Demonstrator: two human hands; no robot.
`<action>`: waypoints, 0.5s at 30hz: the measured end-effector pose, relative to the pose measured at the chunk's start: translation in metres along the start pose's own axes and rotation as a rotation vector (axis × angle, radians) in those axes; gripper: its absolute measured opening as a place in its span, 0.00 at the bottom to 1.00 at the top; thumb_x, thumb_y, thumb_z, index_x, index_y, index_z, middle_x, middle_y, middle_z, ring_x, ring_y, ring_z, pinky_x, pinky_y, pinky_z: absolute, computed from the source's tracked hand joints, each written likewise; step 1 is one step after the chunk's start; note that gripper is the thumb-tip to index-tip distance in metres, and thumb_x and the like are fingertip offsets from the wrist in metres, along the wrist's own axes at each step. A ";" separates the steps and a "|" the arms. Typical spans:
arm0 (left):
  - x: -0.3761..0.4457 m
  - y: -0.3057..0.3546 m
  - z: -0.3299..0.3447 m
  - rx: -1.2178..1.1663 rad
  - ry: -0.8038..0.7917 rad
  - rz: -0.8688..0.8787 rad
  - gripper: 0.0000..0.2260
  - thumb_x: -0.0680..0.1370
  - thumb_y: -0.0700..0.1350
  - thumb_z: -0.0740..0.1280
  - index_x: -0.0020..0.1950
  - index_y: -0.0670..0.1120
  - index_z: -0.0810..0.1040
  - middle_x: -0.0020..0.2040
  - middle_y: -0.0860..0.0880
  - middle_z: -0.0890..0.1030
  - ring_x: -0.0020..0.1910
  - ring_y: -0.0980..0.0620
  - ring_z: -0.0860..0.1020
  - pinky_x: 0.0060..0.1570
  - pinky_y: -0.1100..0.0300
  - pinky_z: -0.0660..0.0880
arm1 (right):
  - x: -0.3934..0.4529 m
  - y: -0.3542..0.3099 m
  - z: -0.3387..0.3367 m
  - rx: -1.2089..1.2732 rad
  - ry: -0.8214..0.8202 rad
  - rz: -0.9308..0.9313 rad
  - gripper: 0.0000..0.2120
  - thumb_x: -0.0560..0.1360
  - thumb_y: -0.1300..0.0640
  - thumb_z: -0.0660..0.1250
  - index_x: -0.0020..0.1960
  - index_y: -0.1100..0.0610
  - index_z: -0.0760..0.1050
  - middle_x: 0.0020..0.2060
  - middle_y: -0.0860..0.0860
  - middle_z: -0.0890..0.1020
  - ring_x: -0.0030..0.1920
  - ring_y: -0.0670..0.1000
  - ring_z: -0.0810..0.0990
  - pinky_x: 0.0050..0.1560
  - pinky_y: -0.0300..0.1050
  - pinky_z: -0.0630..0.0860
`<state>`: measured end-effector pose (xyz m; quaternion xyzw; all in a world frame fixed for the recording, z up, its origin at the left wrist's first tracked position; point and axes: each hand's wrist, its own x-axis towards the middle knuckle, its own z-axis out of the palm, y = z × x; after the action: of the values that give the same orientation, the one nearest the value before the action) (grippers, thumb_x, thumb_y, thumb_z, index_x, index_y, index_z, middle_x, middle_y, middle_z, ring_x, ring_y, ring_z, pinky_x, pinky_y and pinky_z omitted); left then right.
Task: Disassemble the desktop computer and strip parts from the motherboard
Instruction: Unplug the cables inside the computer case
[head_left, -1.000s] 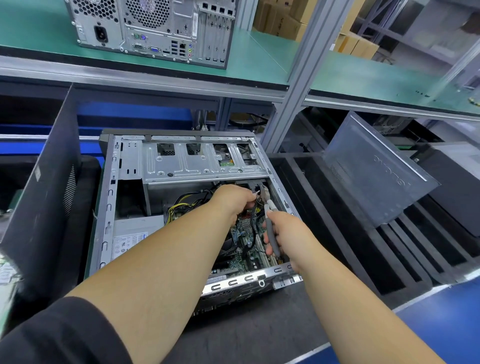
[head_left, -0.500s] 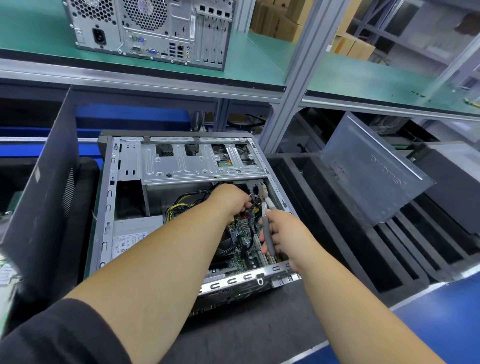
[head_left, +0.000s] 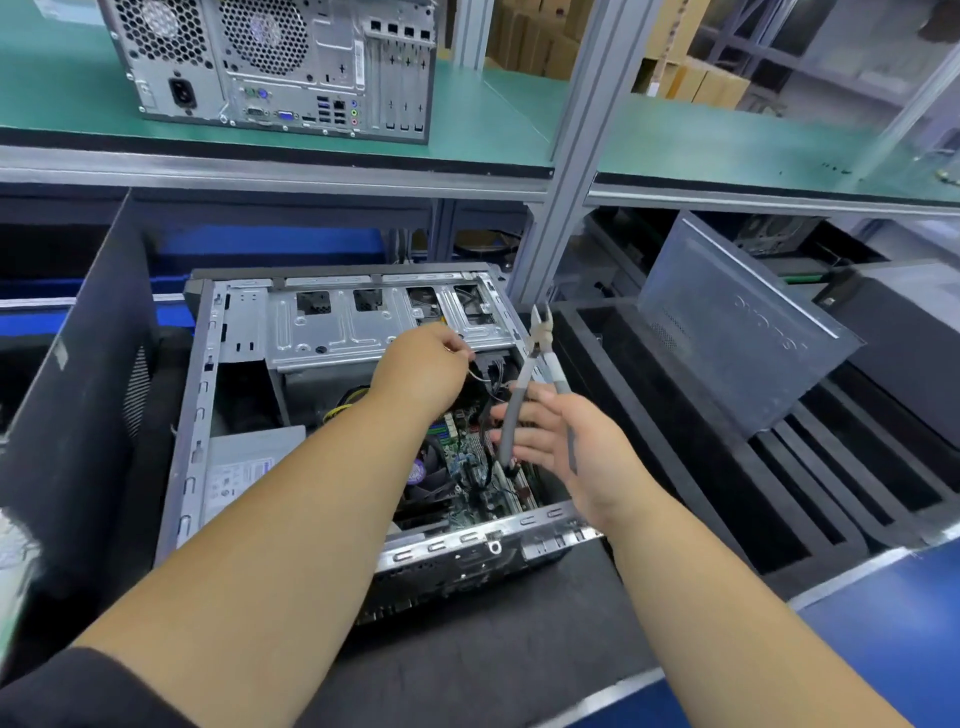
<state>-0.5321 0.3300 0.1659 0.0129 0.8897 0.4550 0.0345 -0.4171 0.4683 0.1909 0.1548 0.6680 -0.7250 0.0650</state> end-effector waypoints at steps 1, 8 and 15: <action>-0.003 0.004 0.001 -0.077 -0.014 0.002 0.07 0.77 0.46 0.65 0.42 0.53 0.81 0.41 0.55 0.82 0.39 0.53 0.78 0.36 0.61 0.74 | 0.000 -0.002 -0.006 0.026 -0.025 -0.028 0.17 0.84 0.56 0.53 0.68 0.62 0.70 0.58 0.61 0.82 0.57 0.62 0.82 0.60 0.54 0.77; -0.030 0.038 0.021 -0.323 -0.009 -0.001 0.05 0.77 0.44 0.68 0.43 0.51 0.82 0.37 0.54 0.84 0.40 0.52 0.80 0.43 0.56 0.77 | 0.008 -0.023 -0.067 0.191 -0.174 -0.163 0.19 0.83 0.55 0.52 0.70 0.61 0.70 0.62 0.63 0.80 0.60 0.63 0.81 0.61 0.55 0.76; -0.043 0.108 0.090 -0.491 -0.115 -0.073 0.08 0.79 0.34 0.65 0.43 0.43 0.78 0.36 0.45 0.81 0.33 0.54 0.78 0.39 0.60 0.76 | 0.021 -0.043 -0.180 0.235 -0.114 -0.224 0.19 0.84 0.56 0.51 0.70 0.62 0.68 0.61 0.63 0.80 0.58 0.63 0.81 0.62 0.56 0.76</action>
<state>-0.4836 0.4636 0.2029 -0.0022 0.7489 0.6545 0.1038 -0.4250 0.6526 0.2148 0.0449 0.5871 -0.8083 0.0030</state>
